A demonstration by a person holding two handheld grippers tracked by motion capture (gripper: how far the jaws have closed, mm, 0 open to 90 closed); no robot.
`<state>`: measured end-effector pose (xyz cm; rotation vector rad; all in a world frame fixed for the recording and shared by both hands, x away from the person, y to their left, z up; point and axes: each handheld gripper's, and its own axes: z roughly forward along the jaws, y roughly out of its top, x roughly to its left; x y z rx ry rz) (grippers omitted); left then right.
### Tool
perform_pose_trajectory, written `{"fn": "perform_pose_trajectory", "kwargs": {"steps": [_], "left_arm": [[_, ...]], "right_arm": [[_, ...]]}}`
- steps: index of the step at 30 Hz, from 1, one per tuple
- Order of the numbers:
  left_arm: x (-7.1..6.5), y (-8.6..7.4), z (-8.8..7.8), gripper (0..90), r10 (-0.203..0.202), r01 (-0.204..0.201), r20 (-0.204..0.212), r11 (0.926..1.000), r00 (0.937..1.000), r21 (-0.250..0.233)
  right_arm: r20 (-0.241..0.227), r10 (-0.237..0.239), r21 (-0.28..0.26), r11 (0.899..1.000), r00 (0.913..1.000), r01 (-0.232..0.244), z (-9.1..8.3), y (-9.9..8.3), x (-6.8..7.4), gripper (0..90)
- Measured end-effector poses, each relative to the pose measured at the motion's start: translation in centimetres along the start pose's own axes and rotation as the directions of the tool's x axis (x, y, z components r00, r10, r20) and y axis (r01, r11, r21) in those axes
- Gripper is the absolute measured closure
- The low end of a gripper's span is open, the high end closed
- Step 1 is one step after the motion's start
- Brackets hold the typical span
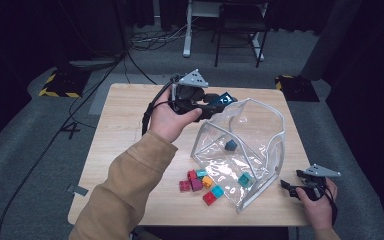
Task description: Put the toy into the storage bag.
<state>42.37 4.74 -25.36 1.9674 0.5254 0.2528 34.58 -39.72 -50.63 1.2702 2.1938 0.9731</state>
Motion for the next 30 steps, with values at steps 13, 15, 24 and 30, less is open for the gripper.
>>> {"fn": "perform_pose_trajectory", "kwargs": {"steps": [13,15,24,30], "left_arm": [[0.2,1.0,4.6,59.0,0.018,-0.018,0.001,0.9998,0.9998,-0.004],[0.1,1.1,5.4,59.0,0.030,-0.030,-0.004,0.9996,0.9996,-0.002],[0.0,1.0,9.4,58.9,0.029,-0.029,0.022,0.9995,0.9993,0.014],[-0.1,0.3,11.0,58.9,0.023,-0.024,0.039,0.9991,0.9990,0.036]], "right_arm": [[-0.004,-0.003,0.000,1.000,1.0000,0.003,0.0,0.0,-0.1,16.4],[-0.005,-0.004,0.000,1.000,1.0000,0.004,0.0,0.0,-0.1,16.4],[-0.007,-0.006,0.000,1.000,1.0000,0.006,0.0,0.0,-0.1,16.4],[-0.009,-0.005,0.002,1.000,0.9999,0.005,0.0,0.0,-0.1,16.4]]}}
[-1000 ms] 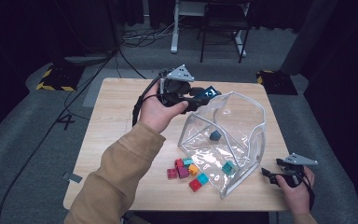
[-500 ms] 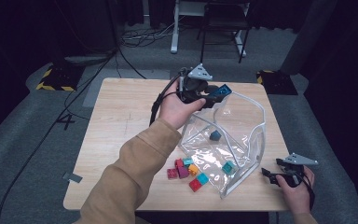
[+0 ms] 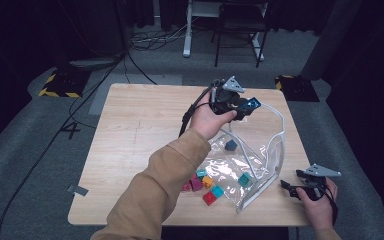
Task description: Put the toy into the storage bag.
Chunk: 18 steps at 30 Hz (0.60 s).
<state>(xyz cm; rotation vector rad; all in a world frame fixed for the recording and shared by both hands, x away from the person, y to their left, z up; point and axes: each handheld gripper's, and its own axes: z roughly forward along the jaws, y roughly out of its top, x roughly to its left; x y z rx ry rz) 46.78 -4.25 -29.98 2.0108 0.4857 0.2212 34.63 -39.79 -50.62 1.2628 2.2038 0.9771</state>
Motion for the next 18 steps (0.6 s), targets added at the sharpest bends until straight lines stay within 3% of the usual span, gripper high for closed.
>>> {"fn": "perform_pose_trajectory", "kwargs": {"steps": [11,18], "left_arm": [[-0.6,-1.0,2.3,58.9,-0.012,0.012,0.012,0.9991,0.9999,0.042],[-0.9,-1.4,3.4,58.8,-0.028,0.028,-0.007,0.9976,0.9996,0.064]], "right_arm": [[-0.002,-0.001,0.000,1.000,1.0000,0.001,0.0,0.0,0.0,16.4],[-0.005,-0.002,-0.001,1.000,1.0000,0.002,0.0,0.0,0.0,16.4]]}}
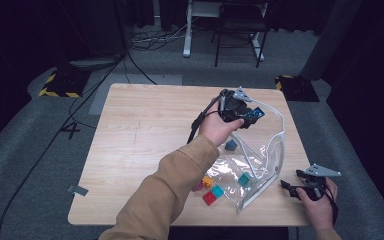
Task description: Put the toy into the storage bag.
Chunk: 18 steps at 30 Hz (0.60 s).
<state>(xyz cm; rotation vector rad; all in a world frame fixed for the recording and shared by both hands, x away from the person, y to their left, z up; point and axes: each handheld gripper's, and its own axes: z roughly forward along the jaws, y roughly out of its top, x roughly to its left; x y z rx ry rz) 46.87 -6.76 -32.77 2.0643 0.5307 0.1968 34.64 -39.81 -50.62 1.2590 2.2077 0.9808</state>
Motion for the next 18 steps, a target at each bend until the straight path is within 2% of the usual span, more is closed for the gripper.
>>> {"fn": "perform_pose_trajectory", "kwargs": {"steps": [7,11,13,15,18], "left_arm": [[-0.12,-0.19,0.59,58.7,-0.002,0.003,-0.030,0.9994,0.9995,0.034],[-0.20,-0.22,0.65,58.2,-0.001,0.003,-0.033,0.9983,0.9994,0.058],[-0.23,-0.23,0.62,53.6,-0.011,0.014,-0.036,0.9975,0.9993,0.069],[-0.27,-0.25,0.65,43.6,-0.008,0.011,-0.037,0.9967,0.9993,0.080],[-0.33,-0.22,0.33,33.2,-0.006,0.008,-0.041,0.9979,0.9992,0.064]], "right_arm": [[-0.001,-0.001,0.000,1.000,1.0000,0.001,0.00,0.00,-0.01,16.4],[-0.001,-0.001,0.000,1.000,1.0000,0.001,-0.01,0.00,-0.01,16.4],[-0.001,-0.001,0.000,1.000,1.0000,0.001,-0.01,0.00,-0.01,16.4],[-0.001,-0.002,0.000,1.000,1.0000,0.002,-0.01,-0.01,-0.01,16.4],[-0.002,-0.002,0.000,1.000,1.0000,0.002,-0.01,0.00,-0.01,16.5]]}}
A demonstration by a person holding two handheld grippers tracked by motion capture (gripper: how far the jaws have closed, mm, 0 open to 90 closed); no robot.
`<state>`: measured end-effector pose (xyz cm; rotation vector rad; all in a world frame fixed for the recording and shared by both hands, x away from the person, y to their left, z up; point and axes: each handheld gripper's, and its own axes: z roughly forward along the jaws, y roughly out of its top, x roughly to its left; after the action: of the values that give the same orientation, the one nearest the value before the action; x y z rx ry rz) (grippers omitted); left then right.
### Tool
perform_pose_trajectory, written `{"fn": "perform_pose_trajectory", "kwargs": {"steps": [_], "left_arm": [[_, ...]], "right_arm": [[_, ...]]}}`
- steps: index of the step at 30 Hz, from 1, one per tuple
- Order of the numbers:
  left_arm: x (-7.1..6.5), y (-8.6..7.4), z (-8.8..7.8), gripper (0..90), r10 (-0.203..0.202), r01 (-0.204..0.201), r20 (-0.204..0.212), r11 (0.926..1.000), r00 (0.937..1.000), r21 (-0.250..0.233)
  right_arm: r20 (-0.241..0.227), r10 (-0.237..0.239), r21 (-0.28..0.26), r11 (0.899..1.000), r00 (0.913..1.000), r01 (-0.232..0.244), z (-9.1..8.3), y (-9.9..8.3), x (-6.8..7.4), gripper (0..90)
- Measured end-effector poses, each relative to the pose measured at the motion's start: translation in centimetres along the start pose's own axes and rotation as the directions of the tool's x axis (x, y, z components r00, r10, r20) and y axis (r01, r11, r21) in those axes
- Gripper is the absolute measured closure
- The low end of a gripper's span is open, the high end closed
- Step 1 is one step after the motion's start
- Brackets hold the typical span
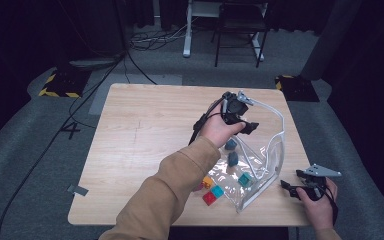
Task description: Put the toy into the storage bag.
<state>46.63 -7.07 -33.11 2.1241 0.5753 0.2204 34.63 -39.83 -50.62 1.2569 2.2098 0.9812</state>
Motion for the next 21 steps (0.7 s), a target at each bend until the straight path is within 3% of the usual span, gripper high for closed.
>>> {"fn": "perform_pose_trajectory", "kwargs": {"steps": [9,21], "left_arm": [[-0.2,0.2,-2.0,30.4,-0.004,0.005,0.018,0.9984,0.9998,-0.056],[-0.8,-1.0,-7.0,30.1,0.027,-0.026,0.007,0.9947,0.9996,-0.099]], "right_arm": [[0.001,0.000,0.000,1.000,1.0000,0.000,0.0,0.0,0.0,16.5],[-0.001,0.000,0.000,1.000,1.0000,0.000,0.0,0.0,0.0,16.5]]}}
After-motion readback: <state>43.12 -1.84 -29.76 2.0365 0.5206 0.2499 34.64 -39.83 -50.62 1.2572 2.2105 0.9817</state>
